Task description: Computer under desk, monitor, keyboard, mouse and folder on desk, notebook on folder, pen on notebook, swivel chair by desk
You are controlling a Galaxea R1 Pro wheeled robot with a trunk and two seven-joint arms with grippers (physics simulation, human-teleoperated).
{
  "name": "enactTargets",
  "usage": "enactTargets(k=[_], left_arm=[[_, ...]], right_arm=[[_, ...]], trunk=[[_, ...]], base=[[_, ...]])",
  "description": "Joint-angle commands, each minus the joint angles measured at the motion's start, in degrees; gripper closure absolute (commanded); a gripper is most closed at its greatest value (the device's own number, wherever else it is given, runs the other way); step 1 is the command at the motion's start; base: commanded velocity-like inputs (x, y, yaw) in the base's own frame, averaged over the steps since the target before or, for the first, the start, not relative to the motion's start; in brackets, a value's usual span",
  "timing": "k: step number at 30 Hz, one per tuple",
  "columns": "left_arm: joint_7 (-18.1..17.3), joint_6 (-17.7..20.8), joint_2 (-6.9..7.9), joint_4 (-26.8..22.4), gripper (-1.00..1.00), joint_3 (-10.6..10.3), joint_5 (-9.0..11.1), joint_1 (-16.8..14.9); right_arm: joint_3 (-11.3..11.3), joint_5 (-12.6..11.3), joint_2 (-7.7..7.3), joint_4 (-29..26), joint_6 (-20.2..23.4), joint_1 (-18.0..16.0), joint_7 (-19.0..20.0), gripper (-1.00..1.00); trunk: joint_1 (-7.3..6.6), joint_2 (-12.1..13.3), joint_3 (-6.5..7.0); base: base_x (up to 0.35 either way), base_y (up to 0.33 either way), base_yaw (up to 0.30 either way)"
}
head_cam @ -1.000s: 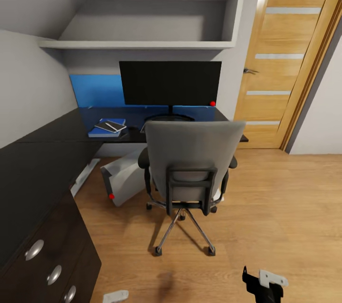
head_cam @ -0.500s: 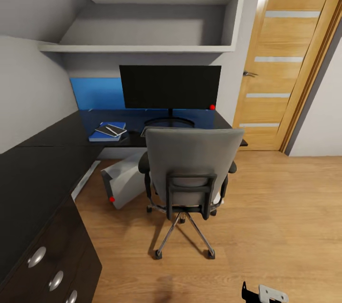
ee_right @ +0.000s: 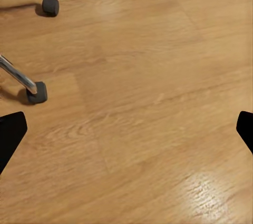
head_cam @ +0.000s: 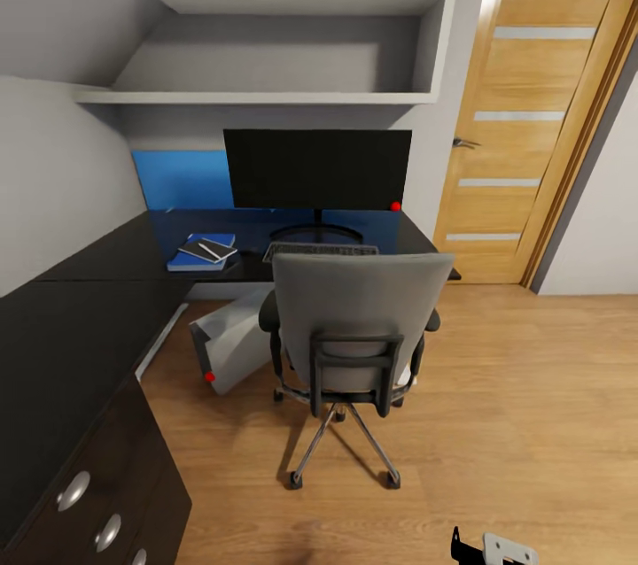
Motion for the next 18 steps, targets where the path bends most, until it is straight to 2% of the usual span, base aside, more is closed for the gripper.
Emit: enactTargets(k=[1,7,18], left_arm=[[0.3,-0.6,0.04,0.0,-1.00,-0.5,0.3,0.0],[0.4,-5.2,0.54,0.0,-1.00,-0.5,0.3,0.2],[0.4,-5.9,0.60,0.0,-1.00,-0.5,0.3,0.3]], right_arm=[[0.5,-0.1,0.02,0.1,-0.1,-0.1,-0.3,-1.00],[0.5,-0.1,0.02,0.1,-0.1,-0.1,-0.3,-1.00],[0.4,-0.1,0.02,0.1,-0.1,-0.1,-0.3,-1.00]], trunk=[[-0.23,0.4,0.13],[-1.55,2.8,1.21],[-3.97,7.2,3.18]], base=[[0.000,0.000,0.000],[0.000,0.000,0.000],[0.000,0.000,0.000]])
